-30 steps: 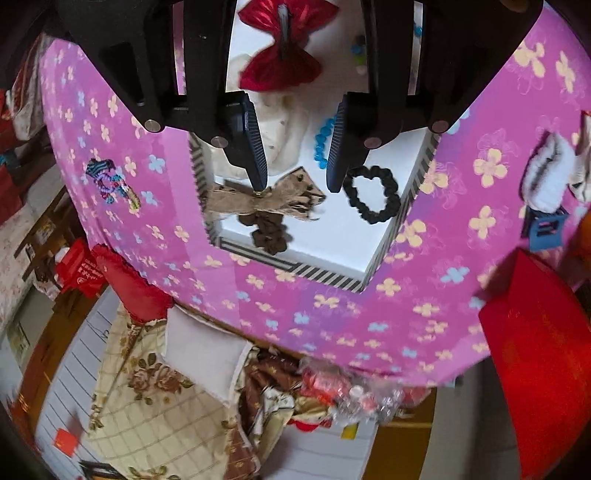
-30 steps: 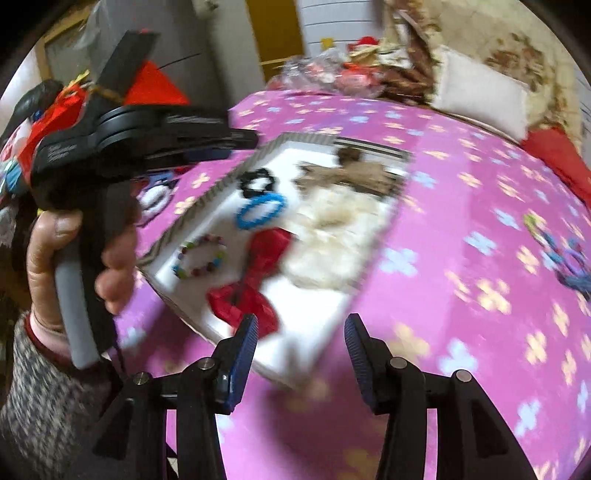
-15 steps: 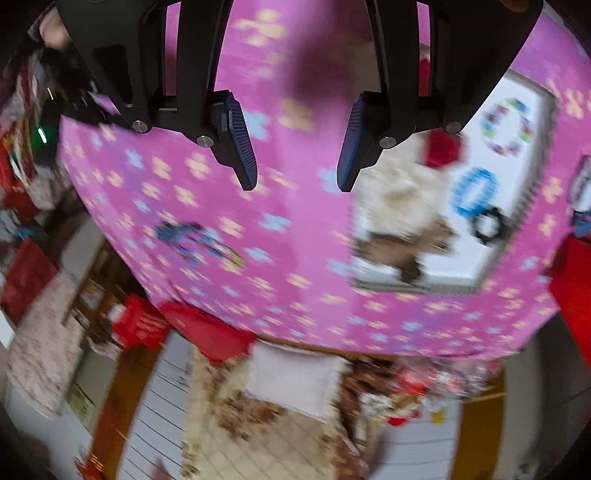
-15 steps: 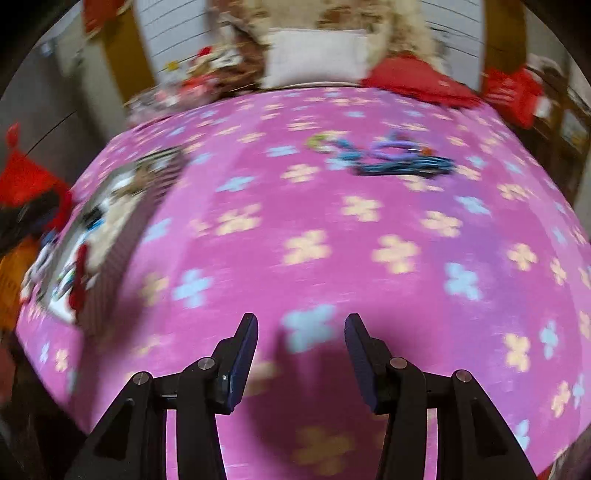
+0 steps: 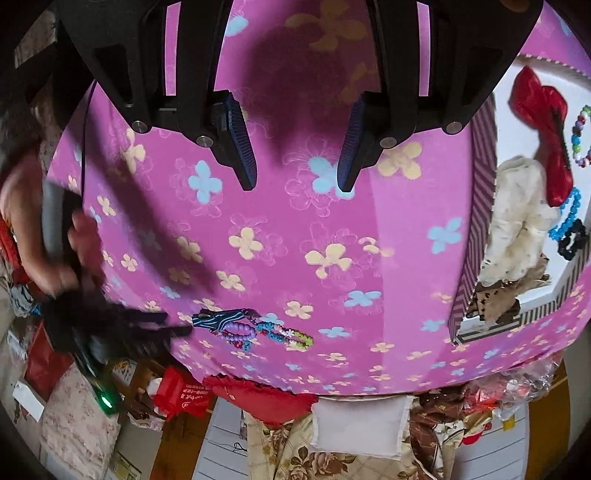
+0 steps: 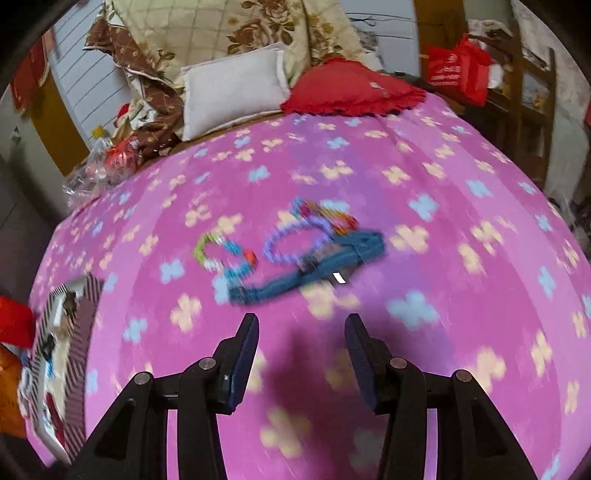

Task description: Organize jewelry

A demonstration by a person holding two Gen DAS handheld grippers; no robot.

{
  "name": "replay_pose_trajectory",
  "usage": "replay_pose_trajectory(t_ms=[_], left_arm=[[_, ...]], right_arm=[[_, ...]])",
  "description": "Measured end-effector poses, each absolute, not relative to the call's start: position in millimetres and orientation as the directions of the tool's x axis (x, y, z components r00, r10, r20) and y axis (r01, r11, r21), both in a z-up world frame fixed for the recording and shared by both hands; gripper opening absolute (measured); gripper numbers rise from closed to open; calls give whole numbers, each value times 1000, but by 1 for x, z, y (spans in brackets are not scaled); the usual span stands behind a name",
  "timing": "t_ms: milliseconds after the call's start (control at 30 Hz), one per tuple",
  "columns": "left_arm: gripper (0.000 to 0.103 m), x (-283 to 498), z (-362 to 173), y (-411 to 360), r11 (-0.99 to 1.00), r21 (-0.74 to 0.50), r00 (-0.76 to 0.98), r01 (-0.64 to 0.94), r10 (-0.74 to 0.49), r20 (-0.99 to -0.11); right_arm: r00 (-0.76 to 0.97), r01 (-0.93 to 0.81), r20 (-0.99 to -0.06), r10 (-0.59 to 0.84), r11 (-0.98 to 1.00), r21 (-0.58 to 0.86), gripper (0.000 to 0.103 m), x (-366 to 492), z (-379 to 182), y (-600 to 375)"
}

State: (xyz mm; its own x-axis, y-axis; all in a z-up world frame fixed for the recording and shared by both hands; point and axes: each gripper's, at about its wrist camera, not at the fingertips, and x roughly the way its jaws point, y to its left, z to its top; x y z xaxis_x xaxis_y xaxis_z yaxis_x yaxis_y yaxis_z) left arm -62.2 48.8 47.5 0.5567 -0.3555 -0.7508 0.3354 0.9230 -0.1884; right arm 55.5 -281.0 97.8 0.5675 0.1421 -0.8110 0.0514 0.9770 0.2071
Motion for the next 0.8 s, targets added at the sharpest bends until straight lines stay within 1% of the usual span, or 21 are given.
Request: replay_pose_trajectory(t_ms=[67, 167, 267, 400, 433, 500, 533, 600, 700, 800], left_arm=[[45, -61, 46, 51, 922, -193, 564, 337, -362, -743], [45, -56, 44, 57, 919, -207, 560, 335, -371, -741], [45, -52, 42, 63, 917, -230, 545, 325, -380, -747], [45, -48, 41, 70, 915, -246, 533, 319, -388, -752], [45, -47, 40, 71, 914, -251, 527, 318, -391, -755], [45, -46, 38, 72, 914, -259, 520, 312, -393, -759], [45, -46, 37, 73, 915, -262, 516, 308, -392, -761], [45, -44, 36, 74, 914, -272, 511, 302, -396, -763], [45, -43, 37, 77, 913, -285, 510, 292, -401, -761], [45, -46, 42, 80, 916, -283, 527, 283, -395, -753]], right_arm=[[544, 4, -816, 195, 972, 234, 47, 78, 96, -267], [500, -64, -835, 231, 971, 231, 47, 111, 83, -235], [472, -123, -853, 224, 974, 188, 47, 137, 66, -204], [451, -150, -873, 187, 980, 132, 46, 161, 47, -180], [442, -148, -880, 172, 982, 118, 45, 167, 40, -176], [445, -146, -881, 158, 984, 103, 36, 170, 36, -174], [442, -147, -885, 149, 985, 92, 36, 170, 35, -172], [425, -157, -885, 190, 978, 135, 33, 166, 37, -171], [367, -182, -881, 299, 952, 247, 32, 150, 38, -169], [280, -223, -857, 433, 897, 381, 32, 115, 37, -160]])
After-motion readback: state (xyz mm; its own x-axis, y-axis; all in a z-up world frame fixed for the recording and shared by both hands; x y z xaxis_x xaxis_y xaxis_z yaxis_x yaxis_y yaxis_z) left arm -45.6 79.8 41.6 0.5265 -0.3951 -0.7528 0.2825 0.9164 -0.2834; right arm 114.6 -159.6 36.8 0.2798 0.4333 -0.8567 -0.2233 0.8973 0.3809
